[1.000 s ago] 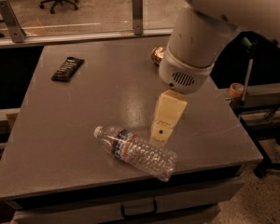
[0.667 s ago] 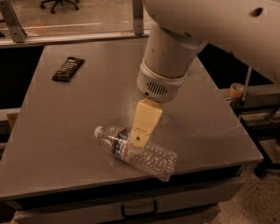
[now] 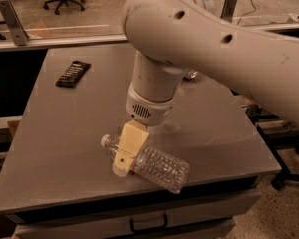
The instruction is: Place water bottle upright
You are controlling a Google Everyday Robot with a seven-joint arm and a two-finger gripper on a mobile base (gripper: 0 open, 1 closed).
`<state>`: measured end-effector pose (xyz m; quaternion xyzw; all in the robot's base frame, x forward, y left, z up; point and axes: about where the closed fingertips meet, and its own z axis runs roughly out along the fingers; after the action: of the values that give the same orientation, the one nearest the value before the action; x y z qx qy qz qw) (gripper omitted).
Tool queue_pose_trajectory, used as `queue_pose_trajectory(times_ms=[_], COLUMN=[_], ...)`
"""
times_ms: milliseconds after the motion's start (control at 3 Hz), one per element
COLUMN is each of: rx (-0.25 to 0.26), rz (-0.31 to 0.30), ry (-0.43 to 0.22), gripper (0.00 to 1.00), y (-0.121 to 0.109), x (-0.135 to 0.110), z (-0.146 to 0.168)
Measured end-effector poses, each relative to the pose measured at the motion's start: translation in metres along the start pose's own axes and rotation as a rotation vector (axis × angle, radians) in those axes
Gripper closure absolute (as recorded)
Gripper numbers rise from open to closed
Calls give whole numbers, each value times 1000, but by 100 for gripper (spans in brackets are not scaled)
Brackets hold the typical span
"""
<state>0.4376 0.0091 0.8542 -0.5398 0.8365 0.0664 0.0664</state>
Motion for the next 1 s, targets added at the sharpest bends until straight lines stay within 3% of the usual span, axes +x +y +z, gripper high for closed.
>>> queue_pose_trajectory(times_ms=[333, 1000], rx=[-21, -26], rz=[47, 114], ry=[5, 0], gripper=[0, 38], y=[13, 13], x=[-5, 0], z=[15, 34])
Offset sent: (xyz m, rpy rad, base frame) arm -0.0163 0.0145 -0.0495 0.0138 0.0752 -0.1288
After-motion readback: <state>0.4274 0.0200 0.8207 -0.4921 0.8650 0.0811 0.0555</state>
